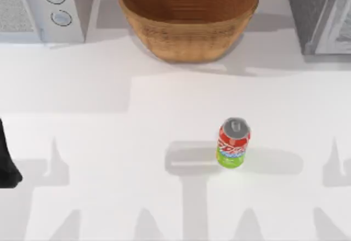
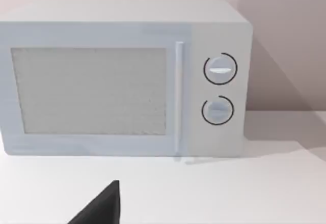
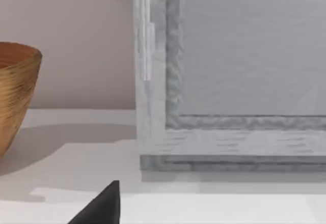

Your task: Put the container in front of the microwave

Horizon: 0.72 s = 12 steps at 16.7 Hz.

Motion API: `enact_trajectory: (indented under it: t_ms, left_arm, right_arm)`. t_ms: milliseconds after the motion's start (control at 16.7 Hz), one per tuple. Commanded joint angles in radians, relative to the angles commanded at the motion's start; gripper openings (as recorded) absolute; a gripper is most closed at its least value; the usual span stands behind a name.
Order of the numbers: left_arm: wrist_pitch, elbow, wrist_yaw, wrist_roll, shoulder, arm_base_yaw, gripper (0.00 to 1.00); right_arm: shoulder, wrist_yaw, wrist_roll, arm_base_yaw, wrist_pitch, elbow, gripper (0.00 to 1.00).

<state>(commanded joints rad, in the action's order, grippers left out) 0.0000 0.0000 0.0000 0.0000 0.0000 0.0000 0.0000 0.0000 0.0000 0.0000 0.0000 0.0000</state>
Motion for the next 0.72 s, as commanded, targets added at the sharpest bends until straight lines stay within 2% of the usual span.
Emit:
enact_trajectory:
  t_ms: [180, 360, 720]
  left_arm:
    - [-0.006, 0.009, 0.000, 0.000, 0.009, -0.003, 1.00]
    - [-0.061, 0.092, 0.000, -0.002, 0.092, -0.034, 1.00]
    - [-0.312, 0.489, 0.002, -0.010, 0.485, -0.176, 1.00]
  right_arm:
    - [0.000, 0.000, 0.000, 0.000, 0.000, 0.000, 1.00]
    - [0.000, 0.000, 0.000, 0.000, 0.000, 0.000, 1.00]
    - [0.000, 0.000, 0.000, 0.000, 0.000, 0.000, 1.00]
